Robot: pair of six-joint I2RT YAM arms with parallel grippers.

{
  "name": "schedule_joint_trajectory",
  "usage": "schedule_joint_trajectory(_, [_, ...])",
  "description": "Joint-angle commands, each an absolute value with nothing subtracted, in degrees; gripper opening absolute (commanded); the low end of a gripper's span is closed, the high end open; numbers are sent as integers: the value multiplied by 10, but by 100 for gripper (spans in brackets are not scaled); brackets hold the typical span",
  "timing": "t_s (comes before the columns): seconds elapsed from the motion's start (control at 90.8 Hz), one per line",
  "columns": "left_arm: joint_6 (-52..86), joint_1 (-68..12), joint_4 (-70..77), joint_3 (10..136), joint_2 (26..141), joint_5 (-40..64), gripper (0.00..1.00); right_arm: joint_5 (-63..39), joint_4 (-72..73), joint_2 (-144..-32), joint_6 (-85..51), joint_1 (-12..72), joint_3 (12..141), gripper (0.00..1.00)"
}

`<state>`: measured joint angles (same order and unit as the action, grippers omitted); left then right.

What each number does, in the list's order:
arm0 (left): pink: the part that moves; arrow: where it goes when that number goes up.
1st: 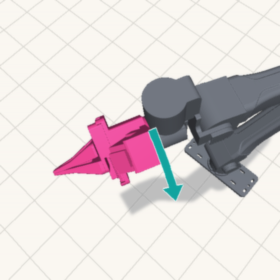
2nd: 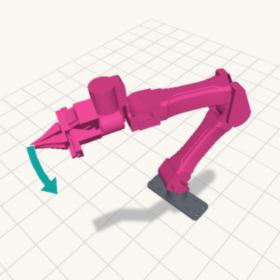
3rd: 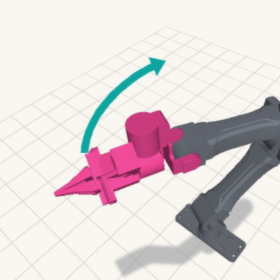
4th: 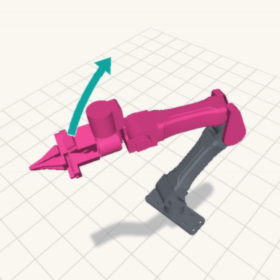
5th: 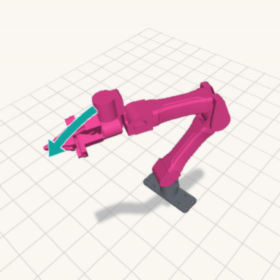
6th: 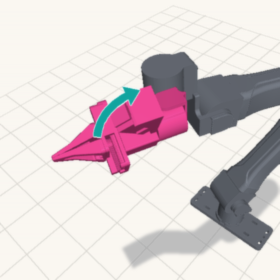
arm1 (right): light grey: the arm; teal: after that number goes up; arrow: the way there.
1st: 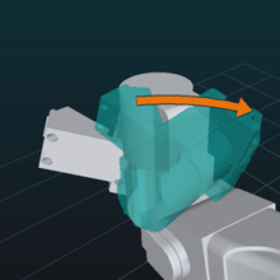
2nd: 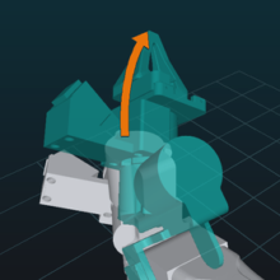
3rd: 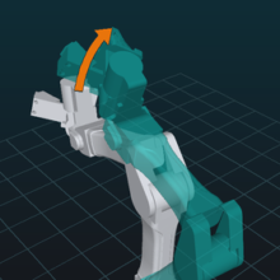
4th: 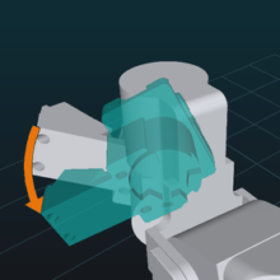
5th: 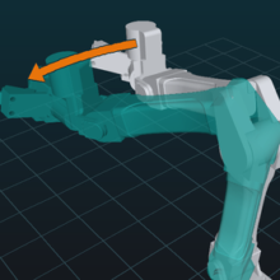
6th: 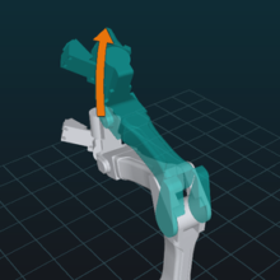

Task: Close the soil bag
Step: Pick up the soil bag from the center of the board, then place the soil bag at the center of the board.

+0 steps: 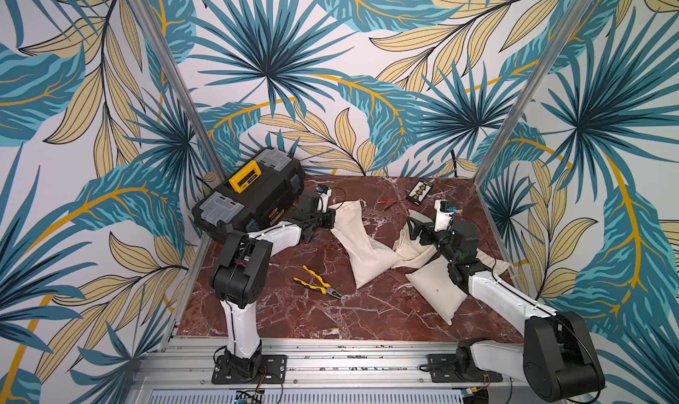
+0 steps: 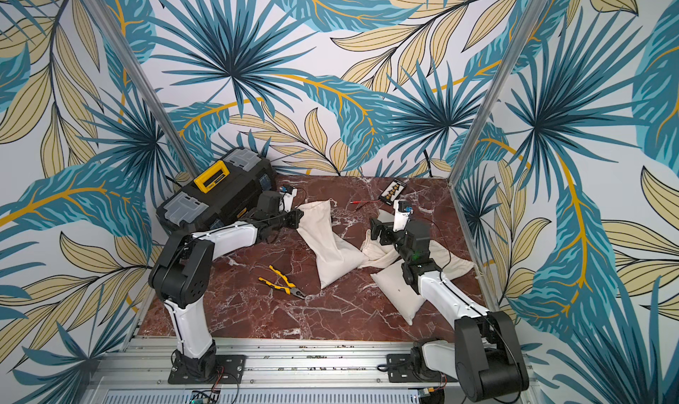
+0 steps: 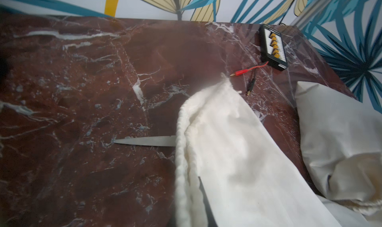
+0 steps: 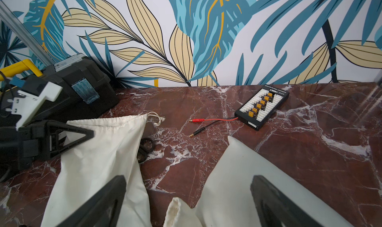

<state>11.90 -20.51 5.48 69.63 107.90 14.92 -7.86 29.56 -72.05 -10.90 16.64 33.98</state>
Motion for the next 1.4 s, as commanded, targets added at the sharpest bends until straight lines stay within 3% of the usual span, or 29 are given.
schedule_joint_trajectory(0.0, [26, -210, 20, 730, 989, 200, 0, -101, 281, -732, -86, 173, 364, 99])
schedule_joint_trajectory(0.352, [-47, -229, -46, 759, 872, 306, 0, -166, 258, -792, 22, 200, 450, 99])
schedule_joint_trajectory(0.628, [-52, -238, -59, 743, 859, 290, 0, -179, 228, -792, 102, 245, 457, 95])
schedule_joint_trajectory(1.068, [-67, -242, -65, 732, 846, 298, 0, -80, 281, -789, 164, 271, 453, 99])
schedule_joint_trajectory(1.388, [-84, -253, -65, 723, 829, 314, 0, -84, 298, -879, 185, 272, 530, 92])
